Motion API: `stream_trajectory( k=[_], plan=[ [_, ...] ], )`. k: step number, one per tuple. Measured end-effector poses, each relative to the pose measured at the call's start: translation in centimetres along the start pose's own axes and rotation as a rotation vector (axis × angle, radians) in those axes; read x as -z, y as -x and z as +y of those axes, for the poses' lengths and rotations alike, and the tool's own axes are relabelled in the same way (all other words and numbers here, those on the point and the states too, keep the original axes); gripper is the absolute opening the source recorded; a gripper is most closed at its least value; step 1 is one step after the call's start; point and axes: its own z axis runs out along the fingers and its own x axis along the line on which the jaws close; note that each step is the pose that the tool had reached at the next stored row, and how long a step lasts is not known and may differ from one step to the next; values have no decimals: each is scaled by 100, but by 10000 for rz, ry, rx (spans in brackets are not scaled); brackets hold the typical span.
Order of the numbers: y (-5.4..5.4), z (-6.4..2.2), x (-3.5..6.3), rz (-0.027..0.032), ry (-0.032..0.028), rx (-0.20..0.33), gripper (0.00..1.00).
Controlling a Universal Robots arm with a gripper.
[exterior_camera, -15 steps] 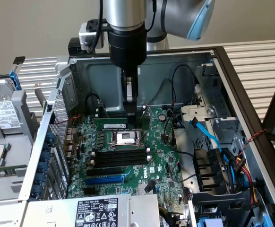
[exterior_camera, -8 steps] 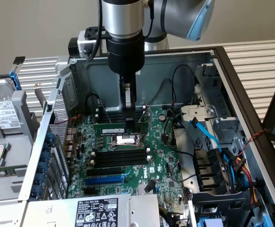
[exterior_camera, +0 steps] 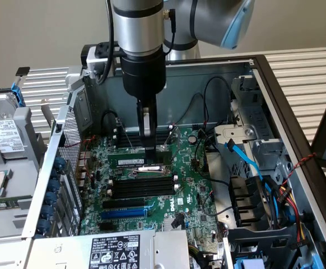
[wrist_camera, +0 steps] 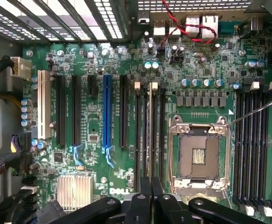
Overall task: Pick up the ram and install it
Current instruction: 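Insert the ram into the slot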
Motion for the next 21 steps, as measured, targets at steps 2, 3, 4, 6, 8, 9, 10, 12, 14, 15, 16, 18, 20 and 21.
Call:
stream_trajectory(
  k=[2, 3, 4, 6, 8, 9, 10, 12, 14, 15, 16, 18, 20, 21],
  plan=[
    [-8, 14, -18, -88, -44, -5, 12],
    [-12, 24, -28, -137, -53, -8, 12],
    [-16, 33, -39, -186, -54, -11, 12],
    [-24, 39, -62, -290, -55, -15, 12],
    [-42, 39, -84, -415, -50, -22, 12],
    [-57, 39, -95, -475, -47, -29, 12],
    [-74, 39, -106, -523, -42, -33, 12],
    [-99, 38, -124, -554, 26, -37, 12],
    [-113, 36, -130, -546, 256, -30, 12],
    [-119, 35, -131, -538, 404, -26, 12],
    [-123, 34, -132, -534, 522, -21, 12],
    [-123, 34, -131, -533, 534, -21, 12],
    [-123, 33, -134, -533, 532, -22, 12],
    [-123, 31, -140, -536, 519, -22, 12]
  ],
)
